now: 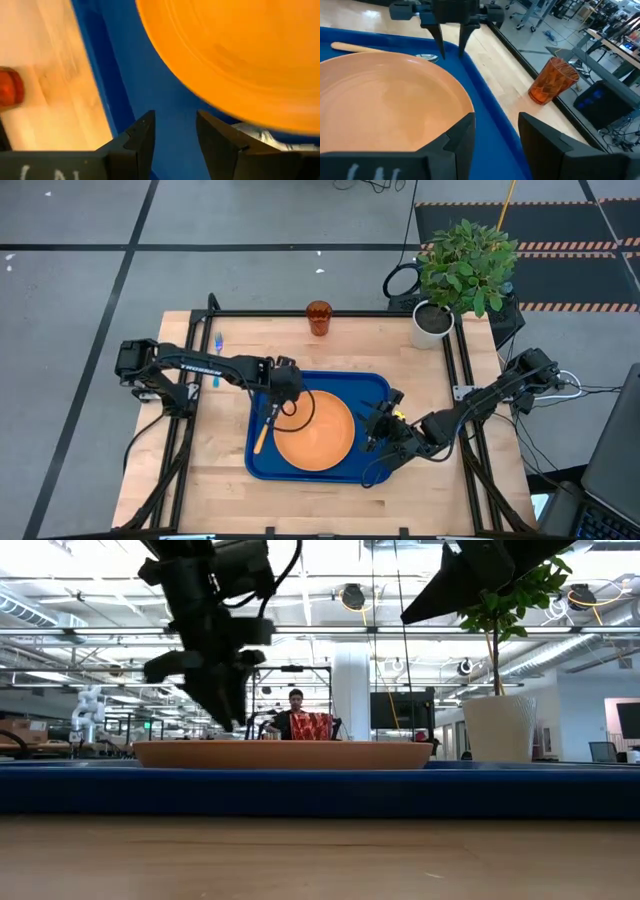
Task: Pick and place plate/cup/fork/spoon on tray
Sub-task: Put the yellow spoon on the blue serving tray to the left of the orange plate
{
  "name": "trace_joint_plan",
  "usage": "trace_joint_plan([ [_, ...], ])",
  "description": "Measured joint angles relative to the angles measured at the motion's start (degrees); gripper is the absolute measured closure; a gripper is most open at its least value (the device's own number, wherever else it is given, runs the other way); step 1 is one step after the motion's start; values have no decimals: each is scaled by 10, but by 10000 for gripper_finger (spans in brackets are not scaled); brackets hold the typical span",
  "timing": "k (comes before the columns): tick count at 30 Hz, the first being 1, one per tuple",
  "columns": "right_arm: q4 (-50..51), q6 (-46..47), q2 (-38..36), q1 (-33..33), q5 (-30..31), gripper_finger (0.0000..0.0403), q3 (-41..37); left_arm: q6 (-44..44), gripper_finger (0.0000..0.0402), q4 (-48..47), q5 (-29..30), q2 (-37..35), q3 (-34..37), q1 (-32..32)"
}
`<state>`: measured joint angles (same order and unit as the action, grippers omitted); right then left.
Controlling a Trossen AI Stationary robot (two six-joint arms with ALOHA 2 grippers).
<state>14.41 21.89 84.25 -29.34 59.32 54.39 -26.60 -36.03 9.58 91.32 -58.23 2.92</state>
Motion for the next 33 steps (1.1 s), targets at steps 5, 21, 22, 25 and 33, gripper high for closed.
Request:
trace_joint_plan([
  [5,1,1,0,0,-11,258,0,-1,256,-7,-2,5,16,0],
  [21,2,-1,0,0,-11,258,0,2,256,103,-6,5,90,0],
  [22,2,-1,0,0,-11,257,0,2,256,101,-6,5,90,0],
  [25,3,-1,0,0,-11,258,0,8,256,85,-6,5,90,0],
  [33,4,-1,0,0,-11,258,0,16,256,27,-5,5,90,0],
])
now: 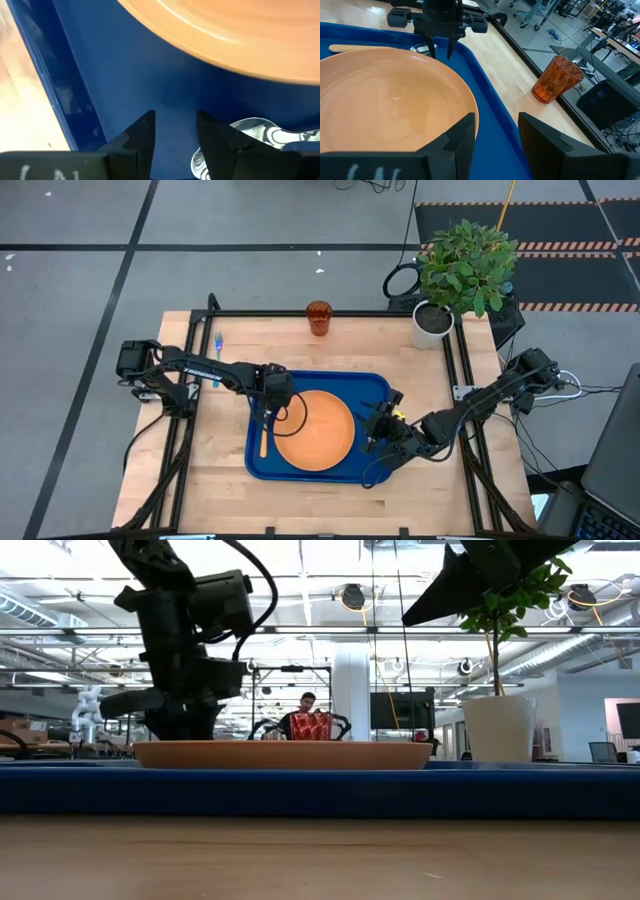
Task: Pick and place plate/cup/fork/spoon on tray
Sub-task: Put the yellow spoon on the blue serving tray to the left of the orange plate
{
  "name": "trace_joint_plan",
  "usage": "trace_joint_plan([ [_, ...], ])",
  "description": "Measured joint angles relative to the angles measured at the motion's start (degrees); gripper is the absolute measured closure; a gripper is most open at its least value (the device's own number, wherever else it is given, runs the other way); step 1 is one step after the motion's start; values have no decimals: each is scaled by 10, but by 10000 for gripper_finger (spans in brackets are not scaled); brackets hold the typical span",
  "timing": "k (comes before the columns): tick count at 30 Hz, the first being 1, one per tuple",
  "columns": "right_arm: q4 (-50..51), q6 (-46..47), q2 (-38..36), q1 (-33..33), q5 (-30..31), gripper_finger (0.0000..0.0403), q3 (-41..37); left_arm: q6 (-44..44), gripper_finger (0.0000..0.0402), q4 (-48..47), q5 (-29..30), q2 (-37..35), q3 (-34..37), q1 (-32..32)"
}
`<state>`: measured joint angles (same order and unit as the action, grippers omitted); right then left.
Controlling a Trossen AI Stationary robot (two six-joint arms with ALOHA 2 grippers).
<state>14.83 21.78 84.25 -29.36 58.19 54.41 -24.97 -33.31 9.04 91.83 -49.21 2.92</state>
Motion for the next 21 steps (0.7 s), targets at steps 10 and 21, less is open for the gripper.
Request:
trace_joint_plan([
  [10,0,0,0,0,0,258,0,-4,256,5,9,0,0,0],
  [21,0,-1,0,2,0,258,0,66,256,0,60,0,-47,0],
])
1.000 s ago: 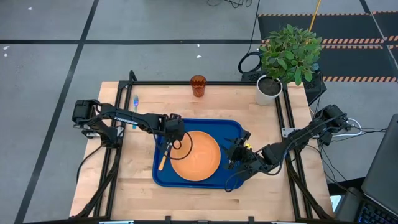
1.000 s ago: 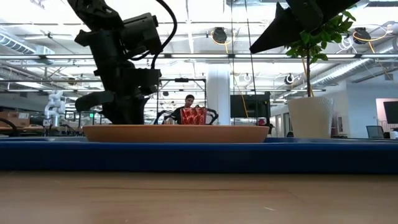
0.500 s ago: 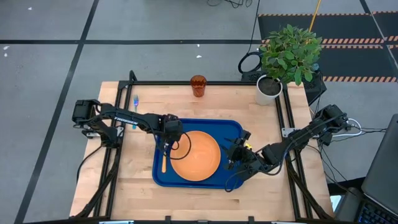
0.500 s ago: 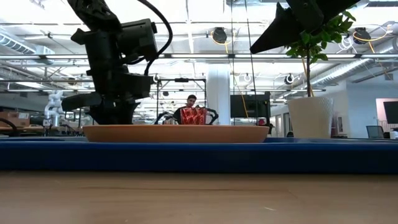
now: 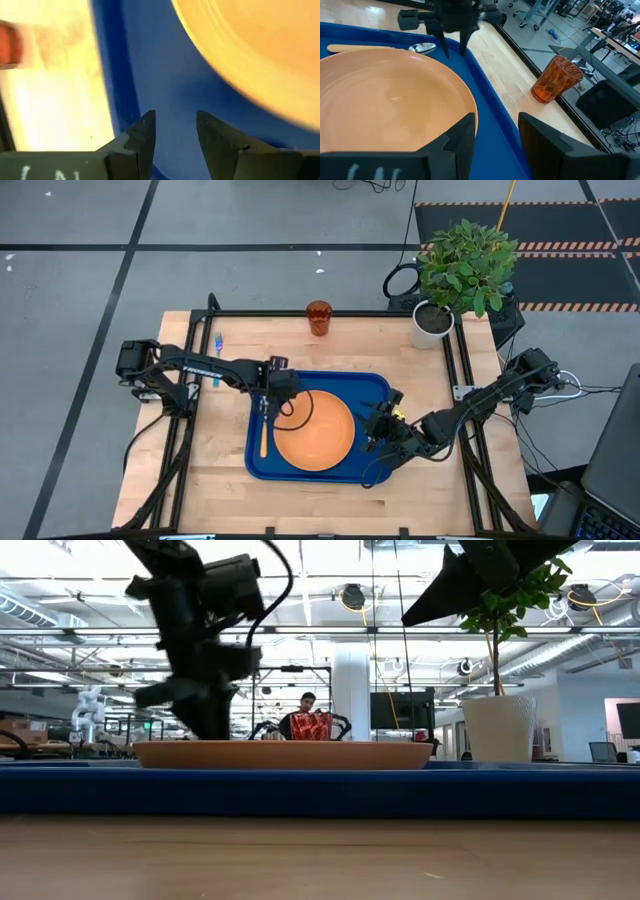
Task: Pick and place plate/cup/fork/spoon on tray
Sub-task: Put the yellow spoon on the blue serving tray to the left of the orange plate
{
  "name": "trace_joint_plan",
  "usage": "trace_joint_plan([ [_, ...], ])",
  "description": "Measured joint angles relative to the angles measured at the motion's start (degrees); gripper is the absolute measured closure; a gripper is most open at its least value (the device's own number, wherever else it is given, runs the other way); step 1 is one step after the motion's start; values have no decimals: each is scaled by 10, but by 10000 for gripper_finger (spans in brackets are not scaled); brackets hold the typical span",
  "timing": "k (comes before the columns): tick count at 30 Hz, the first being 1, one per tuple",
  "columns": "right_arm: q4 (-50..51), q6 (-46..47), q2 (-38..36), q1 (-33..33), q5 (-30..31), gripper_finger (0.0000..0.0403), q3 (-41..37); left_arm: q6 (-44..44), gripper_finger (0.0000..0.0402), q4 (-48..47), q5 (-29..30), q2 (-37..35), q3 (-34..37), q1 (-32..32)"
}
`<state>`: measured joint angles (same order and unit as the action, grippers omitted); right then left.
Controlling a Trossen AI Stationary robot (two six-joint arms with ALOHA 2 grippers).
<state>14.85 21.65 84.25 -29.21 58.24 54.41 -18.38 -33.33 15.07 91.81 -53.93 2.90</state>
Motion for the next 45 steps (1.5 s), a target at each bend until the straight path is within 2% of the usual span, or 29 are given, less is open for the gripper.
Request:
trace_joint_plan([
  [2,0,0,0,0,0,258,0,32,256,-14,0,0,-19,0],
  [7,0,1,0,0,0,258,0,84,257,-124,0,0,-56,-18],
  [11,3,1,0,0,0,258,0,137,257,-206,-7,0,-64,-50],
  [15,3,1,0,0,0,258,0,189,257,-239,-36,0,-65,-92],
  [20,0,2,0,0,0,258,0,241,257,-226,-50,0,-65,-142],
  [25,0,1,0,0,0,258,0,326,257,-173,-103,0,-65,-188],
  [28,0,2,0,0,0,258,0,359,257,-148,-110,0,-65,-218],
  [37,0,1,0,0,0,258,0,379,257,-93,-110,0,-24,-289],
  [45,-1,1,0,0,1,258,0,397,257,-28,-102,0,10,-300],
])
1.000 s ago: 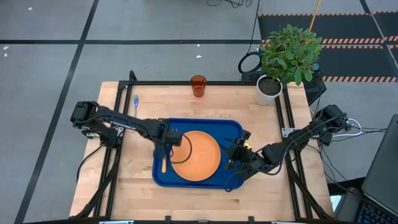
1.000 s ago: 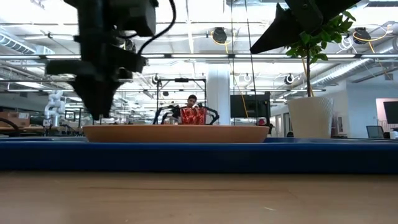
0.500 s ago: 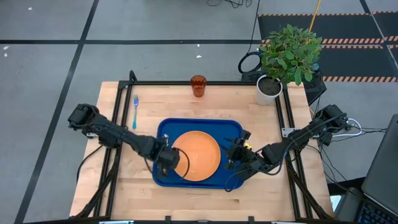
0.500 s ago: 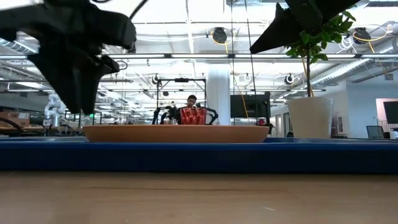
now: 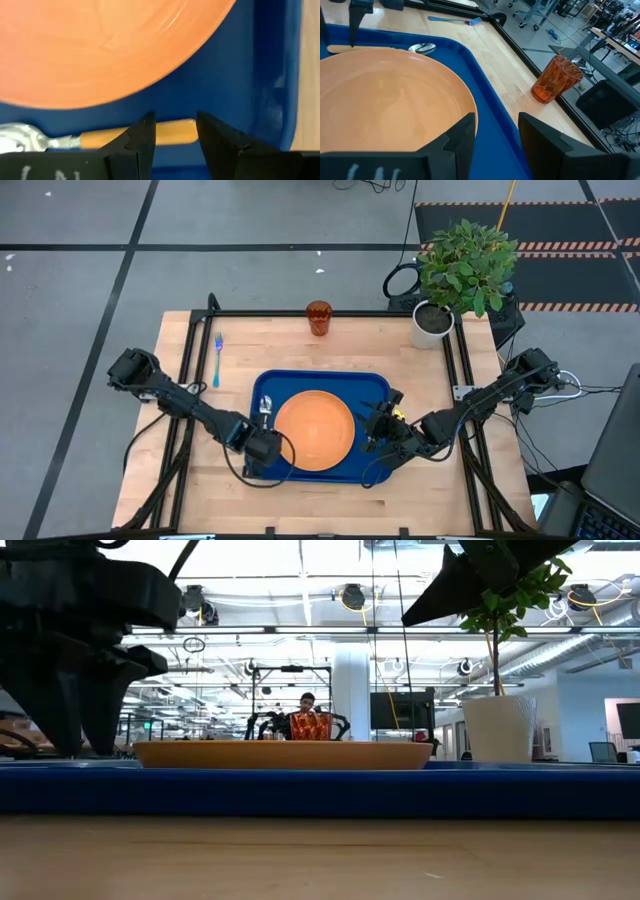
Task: Pick and place plate/cup/fork/spoon on tray
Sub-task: Put the yellow spoon on the blue serving tray to the left of the orange plate
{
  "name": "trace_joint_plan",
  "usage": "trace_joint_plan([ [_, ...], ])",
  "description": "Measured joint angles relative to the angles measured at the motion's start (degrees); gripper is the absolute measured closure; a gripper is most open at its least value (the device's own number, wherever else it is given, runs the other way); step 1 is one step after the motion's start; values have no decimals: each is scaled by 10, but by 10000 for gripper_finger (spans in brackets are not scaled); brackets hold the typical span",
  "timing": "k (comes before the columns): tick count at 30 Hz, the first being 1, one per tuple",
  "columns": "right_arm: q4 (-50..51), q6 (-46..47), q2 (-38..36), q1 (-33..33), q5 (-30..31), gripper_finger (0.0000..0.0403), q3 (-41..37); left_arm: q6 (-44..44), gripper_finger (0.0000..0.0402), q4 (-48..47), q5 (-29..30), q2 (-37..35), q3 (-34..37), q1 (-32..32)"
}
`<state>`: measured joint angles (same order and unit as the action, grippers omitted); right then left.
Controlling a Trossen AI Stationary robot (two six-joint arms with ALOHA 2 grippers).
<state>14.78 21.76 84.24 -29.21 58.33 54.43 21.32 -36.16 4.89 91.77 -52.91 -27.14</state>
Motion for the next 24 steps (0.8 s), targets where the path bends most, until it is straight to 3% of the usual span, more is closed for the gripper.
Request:
trace_joint_plan([
  [14,-1,0,0,0,0,258,0,-18,257,-2,3,0,8,-7],
  [24,-2,3,0,0,0,258,0,-35,257,15,40,0,34,-24],
])
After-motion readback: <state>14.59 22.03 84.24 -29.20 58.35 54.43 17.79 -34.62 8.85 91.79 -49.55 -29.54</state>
